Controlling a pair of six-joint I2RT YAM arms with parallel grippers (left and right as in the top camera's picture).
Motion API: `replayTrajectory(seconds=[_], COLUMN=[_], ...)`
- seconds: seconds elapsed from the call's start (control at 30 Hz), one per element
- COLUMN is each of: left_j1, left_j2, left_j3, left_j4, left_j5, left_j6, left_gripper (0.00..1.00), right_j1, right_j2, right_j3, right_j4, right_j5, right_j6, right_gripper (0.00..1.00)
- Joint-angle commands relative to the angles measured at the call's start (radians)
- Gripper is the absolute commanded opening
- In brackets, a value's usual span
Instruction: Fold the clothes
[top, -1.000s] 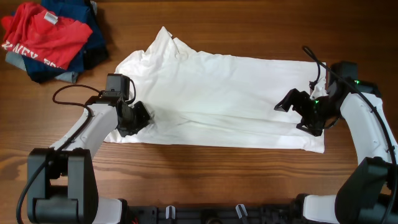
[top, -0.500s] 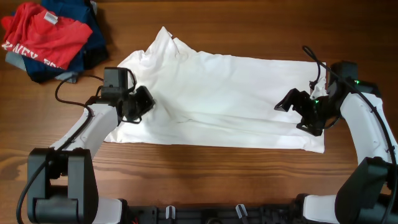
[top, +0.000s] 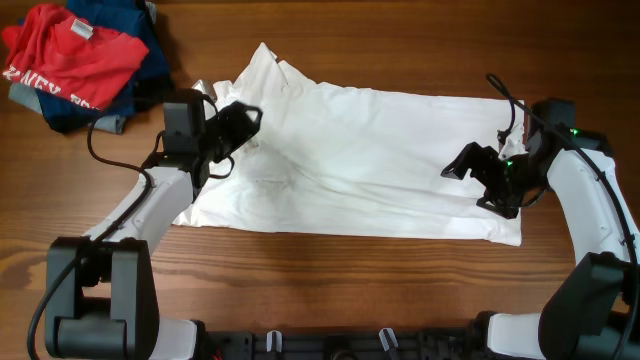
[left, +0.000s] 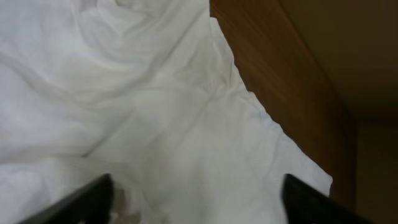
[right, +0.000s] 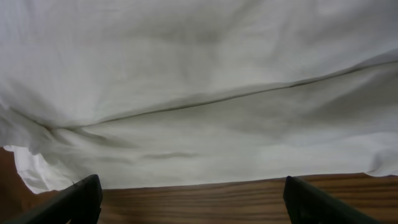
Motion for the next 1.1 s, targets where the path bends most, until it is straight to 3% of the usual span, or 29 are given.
replayTrajectory(seconds=[0.0, 0.07, 0.23, 0.4, 0.73, 0.83, 1.07], left_j1=[-0.002, -0.002, -0.013, -0.032, -0.074, -0.089, -0.089], left_j2=[0.005, -0.013, -0.06, -0.034, 0.046, 0.074, 0.073], left_j3=[0.001, 0.001, 0.001, 0.001, 0.001, 0.001, 0.003], left_j4=[-0.018, -0.065, -0.27, -0.435, -0.417, -0.382, -0.365], left_j5=[0.006, 0.023, 0.067, -0.076, -0.074, -0.07, -0.07], left_j6=[0.03, 0.029, 0.021, 0.021, -0.004, -0.028, -0.024], left_gripper=[1.0, 1.0, 0.84, 0.85, 0.83, 0.78, 0.52], right_j1=[0.004, 0.004, 0.004, 0.004, 0.004, 0.004, 0.004], right_j2=[-0.011, -0.011, -0.011, -0.011, -0.011, -0.011, -0.011], right_j3=[0.01, 0.009, 0.008, 0.008, 0.008, 0.008, 0.008], right_j4=[-0.004, -0.003, -0.004, 0.002, 0.002, 0.0, 0.002], right_j5=[0.007, 0.022, 0.037, 0.036, 0.037, 0.037, 0.038], right_j6=[-0.011, -0.01, -0.009, 0.017, 0.016, 0.013, 0.012], right_gripper=[0.95, 0.95, 0.95, 0.95, 0.95, 0.95, 0.95])
